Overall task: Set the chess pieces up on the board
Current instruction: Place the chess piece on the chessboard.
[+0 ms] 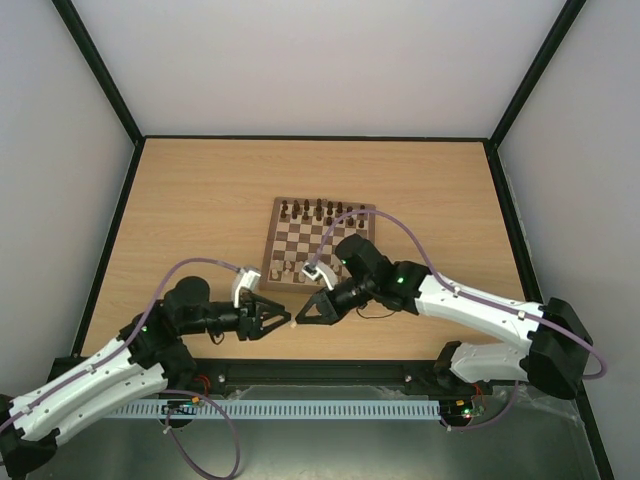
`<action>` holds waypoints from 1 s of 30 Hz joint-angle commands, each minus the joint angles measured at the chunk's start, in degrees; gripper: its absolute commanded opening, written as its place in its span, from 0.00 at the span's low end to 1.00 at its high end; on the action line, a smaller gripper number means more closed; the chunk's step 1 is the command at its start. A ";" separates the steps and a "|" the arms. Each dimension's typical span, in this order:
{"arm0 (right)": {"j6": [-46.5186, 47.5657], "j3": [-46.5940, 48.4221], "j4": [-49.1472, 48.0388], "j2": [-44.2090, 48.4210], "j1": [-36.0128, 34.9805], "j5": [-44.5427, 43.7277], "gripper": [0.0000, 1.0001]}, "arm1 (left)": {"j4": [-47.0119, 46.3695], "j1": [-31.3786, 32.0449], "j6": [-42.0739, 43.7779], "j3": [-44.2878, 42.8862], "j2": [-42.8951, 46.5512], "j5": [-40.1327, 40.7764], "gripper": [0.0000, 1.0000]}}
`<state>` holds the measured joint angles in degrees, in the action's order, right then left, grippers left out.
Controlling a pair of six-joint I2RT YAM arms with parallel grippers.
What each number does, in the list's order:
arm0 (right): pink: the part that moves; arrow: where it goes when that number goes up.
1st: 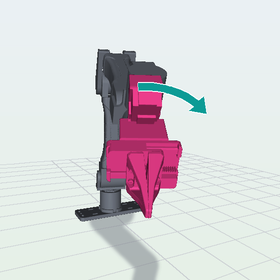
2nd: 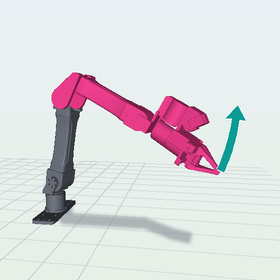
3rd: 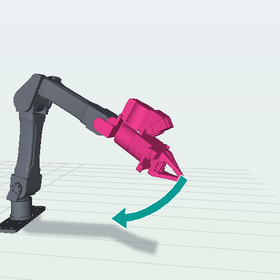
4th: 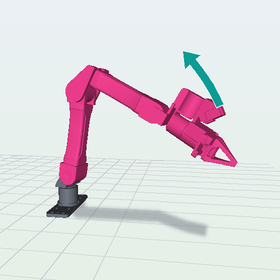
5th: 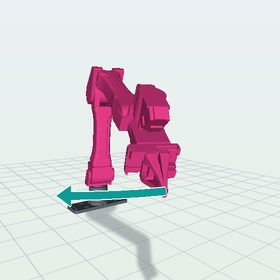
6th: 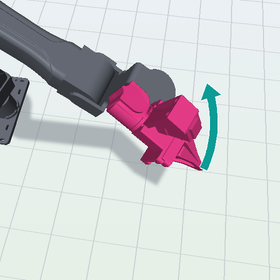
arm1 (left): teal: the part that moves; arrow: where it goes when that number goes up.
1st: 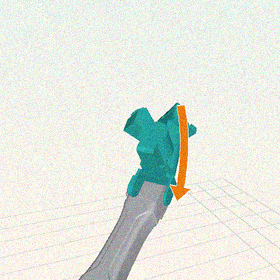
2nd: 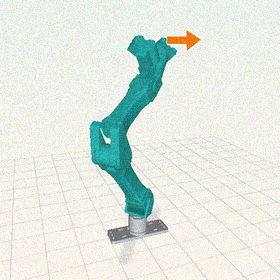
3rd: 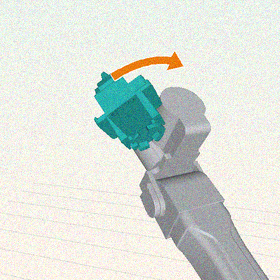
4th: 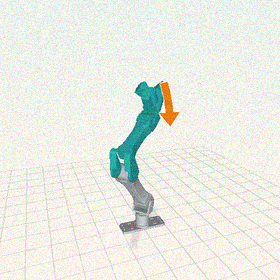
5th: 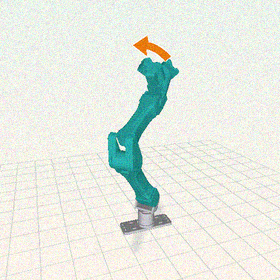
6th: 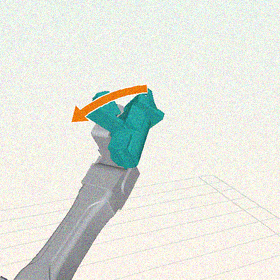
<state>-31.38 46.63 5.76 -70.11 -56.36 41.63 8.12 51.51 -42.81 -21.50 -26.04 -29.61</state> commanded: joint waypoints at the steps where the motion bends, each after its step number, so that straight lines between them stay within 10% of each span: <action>1: 2.34 0.64 6.58 2.52 -0.36 -12.56 0.01 | 4.76 -0.68 0.09 -4.55 2.09 7.47 0.56; 15: 3.88 18.04 28.49 -5.18 -0.28 -57.33 0.02 | 15.20 -0.87 0.90 -13.22 -12.57 33.57 0.70; 22: 5.01 23.83 32.75 -12.99 4.16 -59.50 0.01 | 15.28 -3.07 2.39 -13.86 -14.76 36.09 0.97; 30: 8.38 27.32 32.48 -20.39 7.71 -54.36 0.01 | 14.88 -7.98 5.00 -14.04 -14.83 33.91 0.99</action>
<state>-25.45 70.54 34.81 -87.02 -48.69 -13.96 22.81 45.71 -40.03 -34.09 -40.82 4.97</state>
